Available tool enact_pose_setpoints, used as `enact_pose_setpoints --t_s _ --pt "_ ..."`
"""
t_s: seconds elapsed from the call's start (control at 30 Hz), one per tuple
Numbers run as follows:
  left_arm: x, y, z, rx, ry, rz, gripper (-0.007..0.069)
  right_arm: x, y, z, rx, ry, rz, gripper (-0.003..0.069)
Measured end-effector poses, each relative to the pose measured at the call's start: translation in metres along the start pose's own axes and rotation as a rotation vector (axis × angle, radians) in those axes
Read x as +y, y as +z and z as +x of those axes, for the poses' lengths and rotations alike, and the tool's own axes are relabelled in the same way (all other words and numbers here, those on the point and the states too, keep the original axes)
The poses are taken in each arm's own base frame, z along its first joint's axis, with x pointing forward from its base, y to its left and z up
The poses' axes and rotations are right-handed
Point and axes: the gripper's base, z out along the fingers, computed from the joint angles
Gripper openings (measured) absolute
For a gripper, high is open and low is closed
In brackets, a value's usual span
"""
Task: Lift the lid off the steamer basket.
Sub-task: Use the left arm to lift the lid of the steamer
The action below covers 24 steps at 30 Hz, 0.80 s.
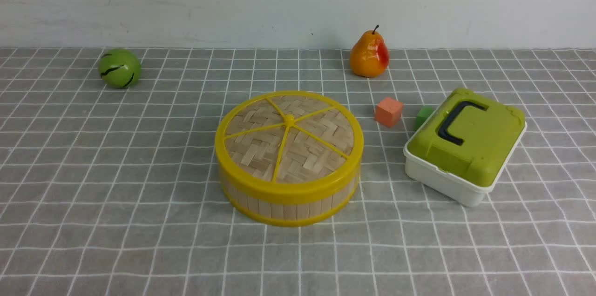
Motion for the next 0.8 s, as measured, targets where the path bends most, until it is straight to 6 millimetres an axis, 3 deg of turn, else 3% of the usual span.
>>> enact_pose_setpoints --t_s 0.8 --pt "0.0000 0.0000 0.0000 0.000 0.000 0.000 0.0155 0.0000 0.0000 0.0000 0.000 0.000 0.000 0.0241"
